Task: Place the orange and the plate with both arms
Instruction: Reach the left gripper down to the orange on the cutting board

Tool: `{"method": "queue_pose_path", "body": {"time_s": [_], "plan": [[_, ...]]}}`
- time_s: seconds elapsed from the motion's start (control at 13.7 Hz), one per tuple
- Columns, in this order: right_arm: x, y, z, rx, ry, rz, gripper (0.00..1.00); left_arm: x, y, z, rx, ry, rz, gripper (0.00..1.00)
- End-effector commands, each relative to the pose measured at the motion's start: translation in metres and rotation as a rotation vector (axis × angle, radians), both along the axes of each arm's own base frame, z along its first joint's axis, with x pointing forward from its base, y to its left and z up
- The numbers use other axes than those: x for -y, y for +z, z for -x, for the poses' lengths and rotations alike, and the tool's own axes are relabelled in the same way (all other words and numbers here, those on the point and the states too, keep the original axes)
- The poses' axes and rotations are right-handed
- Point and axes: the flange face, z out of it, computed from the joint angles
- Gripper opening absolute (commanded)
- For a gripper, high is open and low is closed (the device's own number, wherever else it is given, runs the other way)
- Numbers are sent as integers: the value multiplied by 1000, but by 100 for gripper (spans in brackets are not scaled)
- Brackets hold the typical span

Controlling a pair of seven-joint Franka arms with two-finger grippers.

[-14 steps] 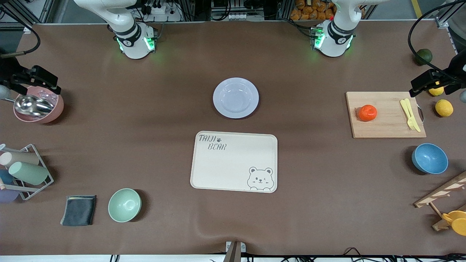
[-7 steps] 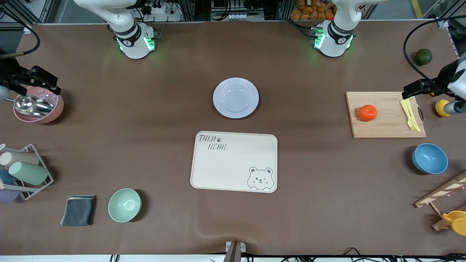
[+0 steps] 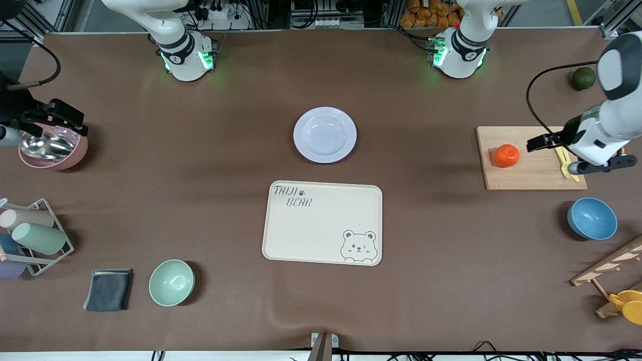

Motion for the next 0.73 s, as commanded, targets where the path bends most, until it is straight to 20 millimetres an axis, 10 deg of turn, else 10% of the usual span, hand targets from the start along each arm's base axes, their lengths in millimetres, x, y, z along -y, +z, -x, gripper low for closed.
{"method": "queue_pose_path", "body": {"time_s": [0.0,0.66], "plan": [[0,2,-6,1,-1,-3,100,-3,-33,27,15,-62,-70,100],[-5,-1,-6,-13,4,-4,100,-24,-130,69,96,-31,-55,100]]}}
